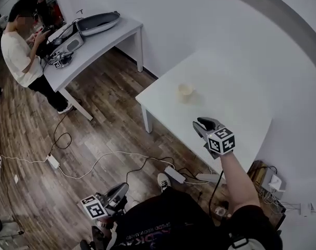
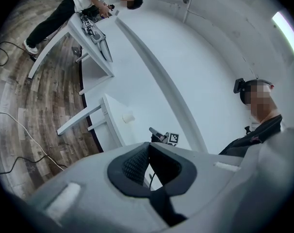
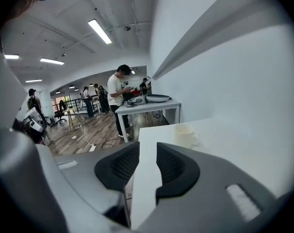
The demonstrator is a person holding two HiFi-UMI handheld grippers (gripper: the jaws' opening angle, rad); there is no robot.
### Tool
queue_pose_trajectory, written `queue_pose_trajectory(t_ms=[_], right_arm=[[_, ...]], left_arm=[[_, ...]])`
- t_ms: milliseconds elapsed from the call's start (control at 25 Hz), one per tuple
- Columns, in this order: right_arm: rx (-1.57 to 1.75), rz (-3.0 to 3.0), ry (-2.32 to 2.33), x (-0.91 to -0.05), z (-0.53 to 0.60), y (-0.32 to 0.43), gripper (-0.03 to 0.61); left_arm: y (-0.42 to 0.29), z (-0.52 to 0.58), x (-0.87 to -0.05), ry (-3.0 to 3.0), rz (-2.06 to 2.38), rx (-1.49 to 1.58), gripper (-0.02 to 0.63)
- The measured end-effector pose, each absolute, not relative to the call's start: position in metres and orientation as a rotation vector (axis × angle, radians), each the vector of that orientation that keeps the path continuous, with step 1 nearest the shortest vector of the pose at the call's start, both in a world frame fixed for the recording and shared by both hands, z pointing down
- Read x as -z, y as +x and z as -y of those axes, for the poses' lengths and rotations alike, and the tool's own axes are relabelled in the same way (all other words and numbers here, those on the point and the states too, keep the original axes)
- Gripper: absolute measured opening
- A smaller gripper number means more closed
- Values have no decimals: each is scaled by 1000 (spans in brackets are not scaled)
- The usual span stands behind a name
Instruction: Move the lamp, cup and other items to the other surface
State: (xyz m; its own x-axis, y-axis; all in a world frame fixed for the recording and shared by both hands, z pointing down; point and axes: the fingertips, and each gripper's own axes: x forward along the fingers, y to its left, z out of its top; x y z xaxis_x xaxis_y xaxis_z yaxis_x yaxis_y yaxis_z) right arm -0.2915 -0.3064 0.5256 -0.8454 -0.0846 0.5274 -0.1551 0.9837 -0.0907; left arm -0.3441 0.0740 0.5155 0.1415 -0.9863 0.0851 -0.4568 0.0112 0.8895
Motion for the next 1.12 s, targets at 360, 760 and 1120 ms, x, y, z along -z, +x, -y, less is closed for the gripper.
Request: queue_pose_trajectory(t_ms=[360,760,1120], right_arm=[[54,2391,110,-577,442,-345,126],[501,2084,-216,-622,474,-387,149],[751,1839,-490,-661,471,-403,155]], left_arm=[[-342,-41,-525,1447,1533,768,-3],[-339,-15,-537,1365,1540,743,-3],[-334,-2,-544,1306,1538,734,-3]])
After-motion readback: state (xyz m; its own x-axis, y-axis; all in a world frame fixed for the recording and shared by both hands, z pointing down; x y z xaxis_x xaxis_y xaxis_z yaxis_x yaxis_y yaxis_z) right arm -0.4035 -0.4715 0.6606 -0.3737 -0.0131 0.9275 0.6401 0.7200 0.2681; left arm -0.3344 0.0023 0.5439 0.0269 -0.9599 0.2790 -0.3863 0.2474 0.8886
